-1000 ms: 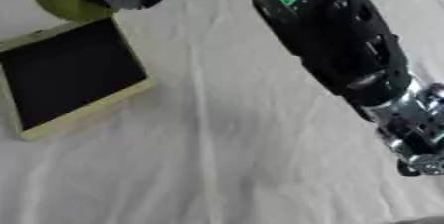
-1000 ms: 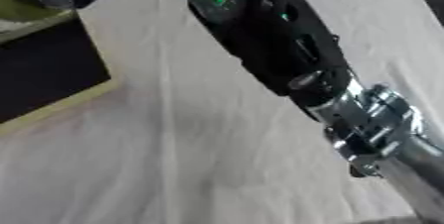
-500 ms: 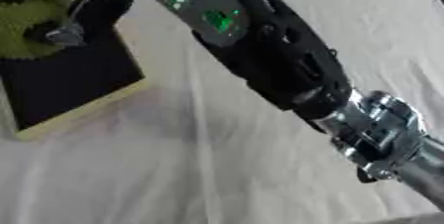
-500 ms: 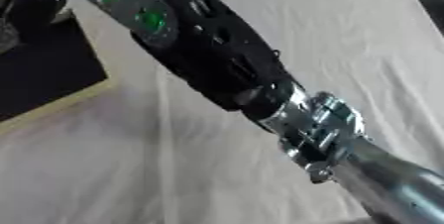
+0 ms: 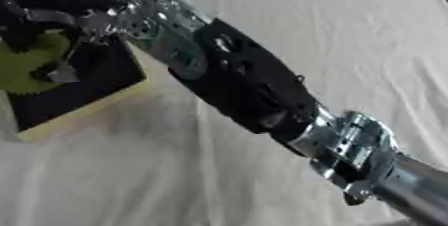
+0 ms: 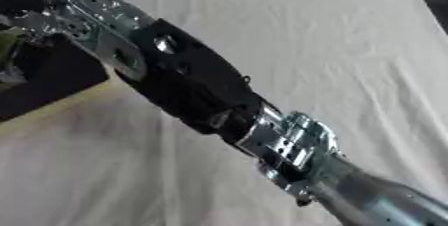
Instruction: Pick up objects on the table and place them in the box.
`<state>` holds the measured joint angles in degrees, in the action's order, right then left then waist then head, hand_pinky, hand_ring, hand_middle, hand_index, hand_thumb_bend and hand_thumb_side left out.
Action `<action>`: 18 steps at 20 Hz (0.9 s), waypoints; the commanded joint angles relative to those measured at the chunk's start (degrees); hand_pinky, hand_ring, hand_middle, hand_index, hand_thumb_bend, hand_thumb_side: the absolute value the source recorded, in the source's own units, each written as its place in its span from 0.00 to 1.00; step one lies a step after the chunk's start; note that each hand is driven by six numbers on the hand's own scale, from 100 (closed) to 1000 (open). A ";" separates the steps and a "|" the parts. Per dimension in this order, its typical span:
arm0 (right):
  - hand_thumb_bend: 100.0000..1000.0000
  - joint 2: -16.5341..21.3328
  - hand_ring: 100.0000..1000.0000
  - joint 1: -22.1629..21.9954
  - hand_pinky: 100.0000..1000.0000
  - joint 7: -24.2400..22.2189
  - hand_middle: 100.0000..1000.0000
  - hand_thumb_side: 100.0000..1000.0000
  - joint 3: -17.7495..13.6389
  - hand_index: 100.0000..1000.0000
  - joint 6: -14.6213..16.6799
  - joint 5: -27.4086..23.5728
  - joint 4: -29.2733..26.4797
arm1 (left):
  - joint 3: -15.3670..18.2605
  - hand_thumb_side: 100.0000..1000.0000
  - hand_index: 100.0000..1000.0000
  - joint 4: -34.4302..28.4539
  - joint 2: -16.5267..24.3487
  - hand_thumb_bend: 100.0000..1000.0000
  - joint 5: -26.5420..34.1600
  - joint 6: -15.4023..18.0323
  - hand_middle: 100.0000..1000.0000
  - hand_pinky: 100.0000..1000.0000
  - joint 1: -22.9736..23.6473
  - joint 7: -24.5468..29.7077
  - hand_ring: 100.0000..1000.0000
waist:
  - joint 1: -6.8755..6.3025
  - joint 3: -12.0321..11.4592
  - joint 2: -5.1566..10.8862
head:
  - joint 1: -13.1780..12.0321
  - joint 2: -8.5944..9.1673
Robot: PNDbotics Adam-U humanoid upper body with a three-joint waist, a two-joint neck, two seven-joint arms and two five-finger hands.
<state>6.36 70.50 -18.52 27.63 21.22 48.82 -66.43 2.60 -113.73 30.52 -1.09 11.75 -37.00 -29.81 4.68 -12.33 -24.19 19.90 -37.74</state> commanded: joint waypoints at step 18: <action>0.31 5.87 0.77 1.19 0.78 3.54 0.72 0.00 -5.69 0.78 -3.19 -0.27 -5.05 | 0.29 0.47 0.72 -0.86 0.64 0.18 0.53 -0.98 0.59 0.76 1.56 0.13 0.71 | -0.42 1.36 2.02 | -0.68 -0.79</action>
<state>9.74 70.16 -15.19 23.18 19.00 50.33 -68.45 2.17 -113.73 29.68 -0.24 10.93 -35.07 -29.44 4.91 -10.85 -23.82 19.60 -38.26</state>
